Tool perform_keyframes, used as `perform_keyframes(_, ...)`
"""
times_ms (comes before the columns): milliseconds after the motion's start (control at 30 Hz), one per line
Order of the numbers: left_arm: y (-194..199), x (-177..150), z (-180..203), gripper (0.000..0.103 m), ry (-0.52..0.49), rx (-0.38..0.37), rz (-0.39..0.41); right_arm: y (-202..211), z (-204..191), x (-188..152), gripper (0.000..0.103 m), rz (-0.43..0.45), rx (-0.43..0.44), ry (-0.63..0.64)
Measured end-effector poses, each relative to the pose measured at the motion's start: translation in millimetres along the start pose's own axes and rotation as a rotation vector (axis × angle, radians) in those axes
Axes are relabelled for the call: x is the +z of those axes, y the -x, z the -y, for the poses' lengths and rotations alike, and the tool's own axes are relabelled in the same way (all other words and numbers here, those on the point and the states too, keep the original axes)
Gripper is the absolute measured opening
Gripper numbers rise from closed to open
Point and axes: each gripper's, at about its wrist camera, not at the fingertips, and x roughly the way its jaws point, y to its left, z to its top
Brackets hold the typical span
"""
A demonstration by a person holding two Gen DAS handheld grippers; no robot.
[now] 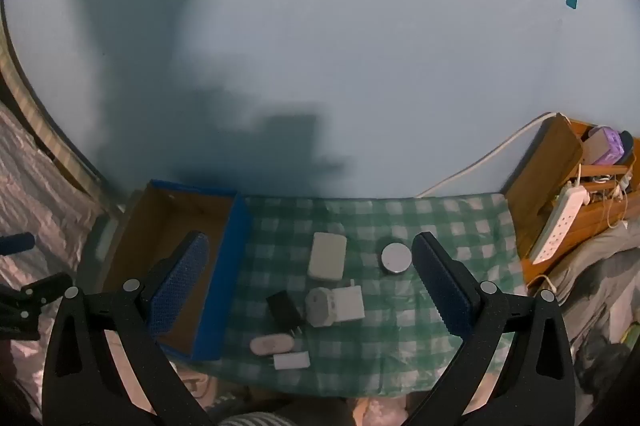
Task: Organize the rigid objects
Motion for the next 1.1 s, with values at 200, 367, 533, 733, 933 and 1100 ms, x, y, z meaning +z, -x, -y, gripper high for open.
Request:
perform_keyframes(200,0.4,-0.1,2.1,0.102,-0.003,-0.003,-0.001,-0.4,1.3,0.0,0.101,0.003,-0.001,-0.001)
perform_keyframes(367,0.3,-3.6,6.1,0.102,-0.007,-0.017,0.006,-1.1,2.0,0.3,0.101,0.001,0.004,-0.002)
perform_keyframes(533,-1.1,0.4,9.9,0.102,-0.014,-0.028,-0.007,-3.8,2.7,0.9,0.101,-0.003,0.005,-0.004)
perform_keyframes(733,0.6,0.0,11.5,0.102,-0.020,-0.010,0.010,-5.4,3.3,2.7,0.101,-0.007,0.009,-0.007)
perform_keyframes(933,-1.3,2.9,6.9,0.102,-0.010,-0.016,0.007,-7.0,6.2,4.0,0.101,-0.012,0.009,-0.008)
perform_keyframes(1100,-0.6,0.6,5.7,0.102,-0.013,-0.020,0.010,-8.1,3.6,3.7,0.101,-0.016,0.009,-0.009)
